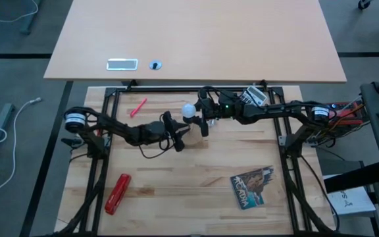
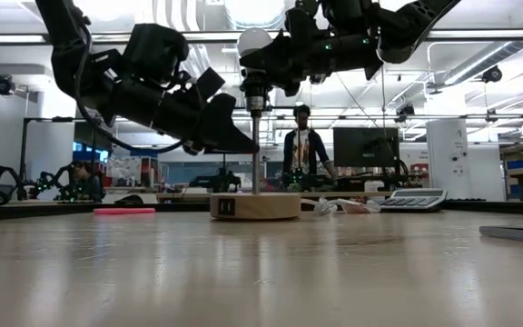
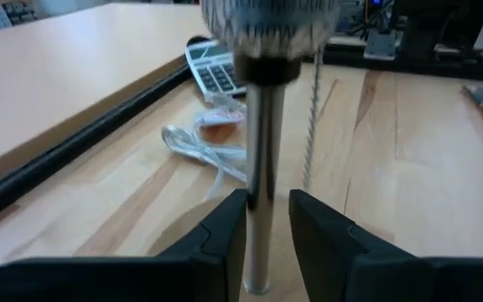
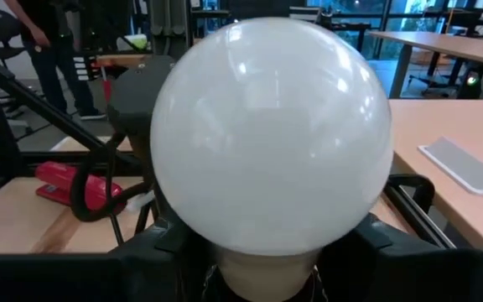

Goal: Screw lightbulb
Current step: Insert the lightbulb into the lamp

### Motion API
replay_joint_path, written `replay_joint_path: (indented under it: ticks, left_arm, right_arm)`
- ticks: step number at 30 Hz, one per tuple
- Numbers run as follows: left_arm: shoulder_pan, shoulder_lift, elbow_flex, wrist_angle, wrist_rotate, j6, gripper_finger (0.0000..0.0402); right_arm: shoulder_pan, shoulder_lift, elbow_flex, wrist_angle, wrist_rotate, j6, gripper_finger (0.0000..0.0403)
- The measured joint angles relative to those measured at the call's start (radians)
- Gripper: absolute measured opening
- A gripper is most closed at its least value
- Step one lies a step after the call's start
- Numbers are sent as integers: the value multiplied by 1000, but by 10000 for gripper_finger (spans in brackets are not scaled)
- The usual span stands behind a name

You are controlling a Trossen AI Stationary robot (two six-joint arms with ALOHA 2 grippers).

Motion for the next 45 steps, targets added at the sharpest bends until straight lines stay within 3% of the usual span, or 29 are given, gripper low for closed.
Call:
replay_joint_path:
  ticks: [13, 21, 27, 33, 45]
  left_arm:
    - [1, 27, 0, 104, -1, 13, 115]
    - [3, 27, 0, 112, -114, 27, 67]
    - [4, 27, 0, 116, -97, 20, 22]
    - [3, 28, 0, 173, -111, 31, 31]
    - [2, 30, 84, 134, -164, 42, 28]
  right_arm:
    - [0, 0, 0, -1, 1, 15, 163]
    - [-1, 0, -2, 12, 26, 27, 162]
    - [9, 0, -2, 14, 74, 50, 162]
    - [27, -3, -2, 38, 141, 66, 162]
    - [34, -6, 0, 74, 233, 97, 162]
